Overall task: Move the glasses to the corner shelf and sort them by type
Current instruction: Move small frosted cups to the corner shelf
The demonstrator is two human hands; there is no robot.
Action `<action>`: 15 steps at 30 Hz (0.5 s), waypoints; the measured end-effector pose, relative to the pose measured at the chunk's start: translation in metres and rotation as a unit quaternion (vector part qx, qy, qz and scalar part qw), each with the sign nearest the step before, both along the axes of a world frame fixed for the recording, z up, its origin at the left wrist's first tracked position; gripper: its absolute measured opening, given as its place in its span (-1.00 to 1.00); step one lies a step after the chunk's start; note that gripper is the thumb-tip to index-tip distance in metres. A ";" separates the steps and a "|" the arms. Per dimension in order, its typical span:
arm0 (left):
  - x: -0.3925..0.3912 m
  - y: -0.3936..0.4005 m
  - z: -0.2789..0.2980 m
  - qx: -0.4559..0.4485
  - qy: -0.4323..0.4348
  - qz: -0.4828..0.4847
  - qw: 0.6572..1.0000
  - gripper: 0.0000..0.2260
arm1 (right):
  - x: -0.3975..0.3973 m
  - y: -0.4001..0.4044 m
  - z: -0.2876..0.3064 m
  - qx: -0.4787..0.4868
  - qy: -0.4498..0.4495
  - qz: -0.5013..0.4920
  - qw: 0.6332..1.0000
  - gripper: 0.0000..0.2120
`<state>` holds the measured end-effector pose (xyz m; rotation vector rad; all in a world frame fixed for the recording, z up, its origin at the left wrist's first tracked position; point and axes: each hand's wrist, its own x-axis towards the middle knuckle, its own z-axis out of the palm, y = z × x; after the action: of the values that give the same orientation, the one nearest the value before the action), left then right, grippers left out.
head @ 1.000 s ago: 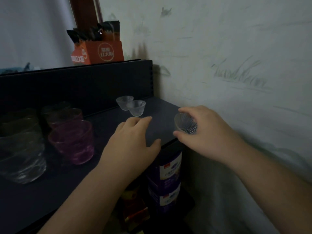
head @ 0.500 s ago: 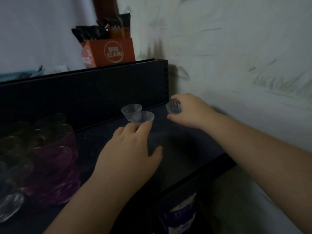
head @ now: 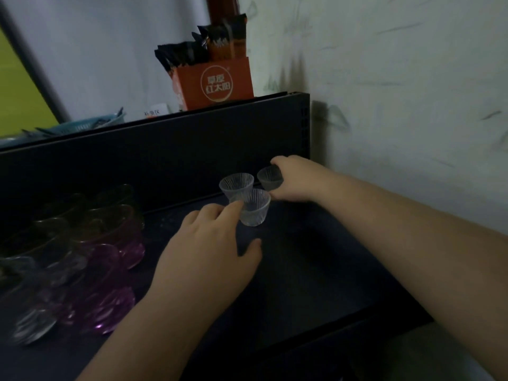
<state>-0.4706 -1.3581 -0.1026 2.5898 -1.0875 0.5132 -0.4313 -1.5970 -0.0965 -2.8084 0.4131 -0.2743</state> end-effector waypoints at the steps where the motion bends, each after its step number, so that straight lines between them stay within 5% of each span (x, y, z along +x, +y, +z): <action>1: -0.001 -0.001 0.000 0.004 0.004 0.007 1.000 -0.35 | -0.009 0.001 0.001 0.001 -0.003 -0.003 1.000 -0.12; 10: -0.017 0.006 -0.002 0.004 0.024 0.068 0.997 -0.37 | -0.138 0.031 -0.006 0.005 -0.073 -0.033 0.997 -0.48; 15: -0.036 0.014 0.001 0.017 0.018 0.081 0.996 -0.33 | -0.179 0.058 -0.014 -0.012 -0.093 -0.040 0.995 -0.35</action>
<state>-0.5063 -1.3441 -0.1011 2.7204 -0.8855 0.4875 -0.6102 -1.5393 -0.1107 -2.7603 0.4819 -0.5575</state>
